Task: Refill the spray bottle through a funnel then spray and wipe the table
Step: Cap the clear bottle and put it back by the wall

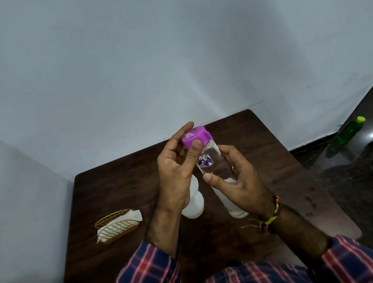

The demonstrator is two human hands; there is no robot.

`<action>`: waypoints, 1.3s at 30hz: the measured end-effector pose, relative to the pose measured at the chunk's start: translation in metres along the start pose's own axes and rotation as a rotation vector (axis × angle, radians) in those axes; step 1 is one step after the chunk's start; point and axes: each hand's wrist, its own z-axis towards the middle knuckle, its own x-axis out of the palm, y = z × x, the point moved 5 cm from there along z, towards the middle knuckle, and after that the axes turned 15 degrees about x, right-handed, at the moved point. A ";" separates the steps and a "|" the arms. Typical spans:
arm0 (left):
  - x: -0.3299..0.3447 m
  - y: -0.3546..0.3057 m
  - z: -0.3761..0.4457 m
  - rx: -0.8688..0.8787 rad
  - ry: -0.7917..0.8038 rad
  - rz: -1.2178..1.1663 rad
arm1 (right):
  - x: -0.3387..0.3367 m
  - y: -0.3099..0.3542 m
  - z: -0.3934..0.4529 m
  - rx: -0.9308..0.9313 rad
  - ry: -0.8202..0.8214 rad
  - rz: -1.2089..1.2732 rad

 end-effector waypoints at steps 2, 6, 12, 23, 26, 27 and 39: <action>-0.002 0.003 0.001 -0.018 0.022 -0.007 | -0.002 0.000 0.001 -0.013 -0.005 -0.002; 0.001 0.001 -0.001 -0.009 0.041 0.047 | -0.001 -0.001 -0.002 -0.021 -0.093 -0.026; 0.011 -0.008 -0.006 0.091 -0.074 0.483 | 0.004 0.000 -0.006 -0.005 -0.252 -0.167; 0.001 0.002 -0.003 -0.023 -0.084 0.365 | 0.008 -0.014 -0.004 -0.064 -0.230 -0.252; 0.002 -0.005 -0.003 0.010 -0.074 0.371 | 0.010 -0.011 -0.004 -0.037 -0.197 -0.201; 0.002 -0.009 -0.002 0.023 -0.065 0.386 | 0.011 -0.007 -0.004 -0.034 -0.185 -0.192; -0.104 0.013 -0.038 -0.043 -0.462 0.548 | 0.017 0.030 -0.007 -0.001 -0.218 -0.315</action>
